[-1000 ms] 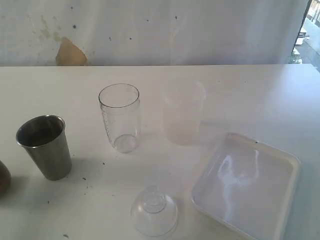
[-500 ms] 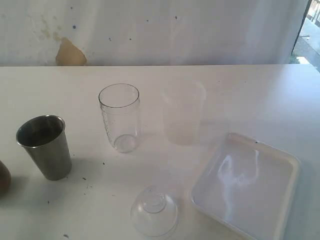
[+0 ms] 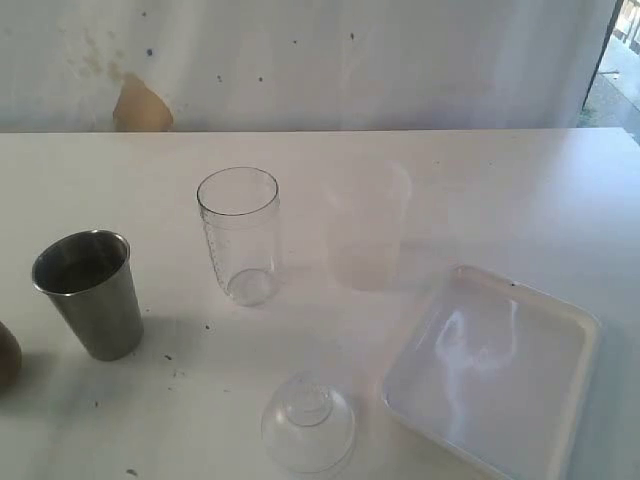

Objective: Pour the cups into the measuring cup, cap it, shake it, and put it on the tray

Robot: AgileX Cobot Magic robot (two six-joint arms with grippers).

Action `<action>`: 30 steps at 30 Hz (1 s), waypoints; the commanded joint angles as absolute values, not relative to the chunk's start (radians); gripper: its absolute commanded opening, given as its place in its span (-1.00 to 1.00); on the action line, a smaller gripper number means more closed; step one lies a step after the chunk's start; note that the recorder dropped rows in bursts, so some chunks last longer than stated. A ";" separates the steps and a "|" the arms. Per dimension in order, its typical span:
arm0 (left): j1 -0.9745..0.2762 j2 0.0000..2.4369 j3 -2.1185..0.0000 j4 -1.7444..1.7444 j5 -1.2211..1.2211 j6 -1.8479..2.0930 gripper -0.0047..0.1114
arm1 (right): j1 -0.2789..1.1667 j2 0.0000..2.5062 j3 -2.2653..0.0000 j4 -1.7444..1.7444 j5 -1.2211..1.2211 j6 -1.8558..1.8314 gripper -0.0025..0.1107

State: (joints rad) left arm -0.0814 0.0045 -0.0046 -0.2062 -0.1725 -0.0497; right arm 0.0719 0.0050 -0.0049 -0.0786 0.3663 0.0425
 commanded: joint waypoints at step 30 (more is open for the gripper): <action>-0.082 1.101 0.000 -0.274 -0.569 0.048 0.76 | 0.069 0.000 0.000 -0.080 0.351 0.036 -0.96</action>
